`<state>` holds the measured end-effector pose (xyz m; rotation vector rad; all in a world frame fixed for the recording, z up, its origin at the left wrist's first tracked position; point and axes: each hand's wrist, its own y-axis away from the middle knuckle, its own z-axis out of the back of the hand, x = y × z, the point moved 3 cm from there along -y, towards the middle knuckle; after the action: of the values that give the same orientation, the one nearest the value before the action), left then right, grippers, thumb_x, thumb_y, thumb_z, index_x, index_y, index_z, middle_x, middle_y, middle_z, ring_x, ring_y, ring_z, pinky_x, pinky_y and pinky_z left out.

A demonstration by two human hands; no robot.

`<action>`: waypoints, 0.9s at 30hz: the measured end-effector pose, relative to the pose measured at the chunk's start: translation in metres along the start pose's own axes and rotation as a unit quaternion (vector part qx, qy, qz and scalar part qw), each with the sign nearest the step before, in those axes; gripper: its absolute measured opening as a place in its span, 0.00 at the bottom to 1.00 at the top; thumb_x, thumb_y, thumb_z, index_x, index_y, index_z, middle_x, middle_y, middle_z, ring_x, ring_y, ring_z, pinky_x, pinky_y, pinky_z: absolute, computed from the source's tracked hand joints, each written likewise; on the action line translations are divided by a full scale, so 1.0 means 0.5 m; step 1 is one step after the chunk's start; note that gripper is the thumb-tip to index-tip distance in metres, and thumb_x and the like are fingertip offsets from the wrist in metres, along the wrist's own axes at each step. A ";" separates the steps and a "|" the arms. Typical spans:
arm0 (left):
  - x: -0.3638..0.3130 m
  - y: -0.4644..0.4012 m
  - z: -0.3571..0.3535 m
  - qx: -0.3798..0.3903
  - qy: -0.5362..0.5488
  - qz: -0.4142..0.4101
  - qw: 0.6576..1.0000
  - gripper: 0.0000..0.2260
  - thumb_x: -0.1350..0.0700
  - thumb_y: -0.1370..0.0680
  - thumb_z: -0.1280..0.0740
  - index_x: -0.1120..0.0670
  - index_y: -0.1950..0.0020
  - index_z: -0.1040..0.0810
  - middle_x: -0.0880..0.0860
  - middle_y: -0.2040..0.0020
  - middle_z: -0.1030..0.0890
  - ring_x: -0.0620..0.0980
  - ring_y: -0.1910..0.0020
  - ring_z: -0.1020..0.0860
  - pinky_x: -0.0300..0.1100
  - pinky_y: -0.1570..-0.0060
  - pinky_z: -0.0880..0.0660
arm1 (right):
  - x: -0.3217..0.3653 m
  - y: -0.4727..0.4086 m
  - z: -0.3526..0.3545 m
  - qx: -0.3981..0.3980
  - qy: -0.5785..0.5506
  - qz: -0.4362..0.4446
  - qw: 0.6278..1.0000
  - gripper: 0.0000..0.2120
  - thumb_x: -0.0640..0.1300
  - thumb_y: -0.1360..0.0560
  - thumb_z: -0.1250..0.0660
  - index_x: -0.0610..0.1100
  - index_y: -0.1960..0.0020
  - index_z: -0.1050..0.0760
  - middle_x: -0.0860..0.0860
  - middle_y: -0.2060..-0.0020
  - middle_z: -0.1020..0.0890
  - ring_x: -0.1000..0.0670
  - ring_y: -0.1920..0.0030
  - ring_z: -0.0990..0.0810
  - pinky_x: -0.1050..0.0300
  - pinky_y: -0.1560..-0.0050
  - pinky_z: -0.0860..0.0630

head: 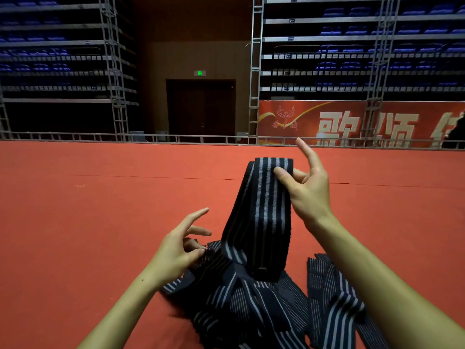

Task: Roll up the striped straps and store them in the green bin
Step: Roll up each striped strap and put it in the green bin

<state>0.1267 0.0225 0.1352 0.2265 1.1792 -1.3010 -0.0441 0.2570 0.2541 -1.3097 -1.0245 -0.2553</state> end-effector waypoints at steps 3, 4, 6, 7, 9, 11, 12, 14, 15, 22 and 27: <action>-0.015 0.002 0.001 0.007 -0.030 -0.021 0.999 0.41 0.69 0.20 0.29 0.29 0.21 0.34 0.44 0.32 0.19 0.46 0.43 0.14 0.52 0.40 0.17 | 0.005 -0.008 0.004 0.008 -0.001 0.000 1.000 0.35 0.35 0.18 0.28 0.53 0.16 0.38 0.40 0.57 0.11 0.42 0.53 0.10 0.48 0.50 0.13; -0.028 0.000 -0.001 0.001 -0.025 -0.039 0.999 0.39 0.67 0.18 0.29 0.31 0.19 0.35 0.43 0.30 0.19 0.44 0.38 0.15 0.47 0.38 0.18 | 0.005 -0.008 0.001 0.013 -0.006 -0.003 1.000 0.36 0.35 0.18 0.29 0.53 0.16 0.38 0.41 0.57 0.11 0.42 0.52 0.10 0.48 0.49 0.13; -0.056 -0.004 -0.014 -0.005 0.010 -0.064 0.998 0.36 0.62 0.17 0.28 0.34 0.18 0.36 0.42 0.29 0.21 0.44 0.35 0.17 0.42 0.36 0.19 | 0.005 -0.006 -0.005 0.018 -0.011 -0.004 1.000 0.36 0.34 0.18 0.29 0.53 0.16 0.38 0.41 0.56 0.10 0.43 0.52 0.10 0.49 0.49 0.13; -0.066 -0.006 -0.025 0.001 0.028 -0.066 0.997 0.36 0.60 0.17 0.27 0.34 0.17 0.37 0.41 0.28 0.21 0.44 0.35 0.16 0.42 0.38 0.18 | 0.005 -0.005 -0.008 0.017 -0.014 -0.004 1.000 0.36 0.34 0.18 0.29 0.53 0.16 0.38 0.41 0.56 0.10 0.43 0.52 0.10 0.50 0.50 0.13; -0.073 -0.008 -0.052 0.018 0.057 -0.059 0.996 0.38 0.59 0.19 0.24 0.34 0.17 0.38 0.43 0.27 0.23 0.47 0.38 0.15 0.43 0.40 0.17 | 0.006 -0.004 -0.011 0.010 -0.021 -0.006 1.000 0.35 0.34 0.18 0.29 0.52 0.16 0.38 0.42 0.57 0.10 0.44 0.53 0.10 0.52 0.52 0.14; -0.064 -0.009 -0.070 0.029 0.099 -0.037 0.994 0.40 0.60 0.20 0.23 0.34 0.16 0.39 0.48 0.27 0.23 0.53 0.41 0.13 0.46 0.41 0.16 | 0.008 -0.006 -0.012 0.004 -0.022 -0.005 1.000 0.35 0.35 0.18 0.28 0.52 0.16 0.37 0.42 0.58 0.11 0.44 0.55 0.10 0.52 0.53 0.14; -0.057 -0.010 -0.075 0.036 0.126 -0.022 0.991 0.41 0.61 0.20 0.23 0.34 0.16 0.40 0.50 0.27 0.23 0.56 0.42 0.13 0.49 0.40 0.16 | 0.009 -0.007 -0.010 0.002 -0.023 -0.004 1.000 0.35 0.35 0.18 0.28 0.52 0.16 0.37 0.42 0.58 0.11 0.44 0.55 0.10 0.51 0.53 0.14; -0.046 -0.007 -0.083 0.056 0.161 -0.001 0.985 0.43 0.62 0.20 0.23 0.33 0.16 0.40 0.52 0.26 0.23 0.60 0.41 0.13 0.56 0.37 0.17 | 0.012 -0.009 -0.006 -0.001 -0.027 -0.006 1.000 0.35 0.35 0.18 0.29 0.52 0.17 0.37 0.42 0.57 0.10 0.44 0.55 0.10 0.51 0.53 0.14; -0.042 -0.007 -0.088 0.065 0.167 0.005 0.984 0.43 0.61 0.20 0.23 0.32 0.17 0.40 0.53 0.26 0.24 0.63 0.41 0.14 0.60 0.36 0.18 | 0.013 -0.009 -0.002 -0.003 -0.028 -0.007 1.000 0.35 0.35 0.18 0.29 0.52 0.17 0.37 0.42 0.57 0.10 0.44 0.55 0.10 0.51 0.53 0.14; -0.049 -0.008 -0.116 0.118 0.135 -0.017 0.984 0.38 0.57 0.17 0.27 0.35 0.15 0.43 0.52 0.23 0.27 0.56 0.36 0.15 0.59 0.34 0.19 | 0.012 -0.010 0.010 -0.007 -0.017 -0.008 1.000 0.35 0.34 0.18 0.29 0.52 0.17 0.37 0.41 0.57 0.10 0.42 0.53 0.10 0.49 0.51 0.13; -0.063 0.011 -0.143 0.142 0.079 -0.045 0.986 0.43 0.62 0.17 0.28 0.31 0.15 0.48 0.42 0.26 0.28 0.51 0.37 0.15 0.51 0.43 0.17 | 0.008 -0.022 0.031 -0.038 -0.002 -0.009 0.999 0.34 0.36 0.18 0.28 0.53 0.17 0.36 0.37 0.56 0.12 0.32 0.51 0.12 0.35 0.48 0.14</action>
<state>0.0981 0.0949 0.1245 0.4972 1.1448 -1.5527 -0.0568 0.2689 0.2631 -1.3707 -1.0398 -0.3086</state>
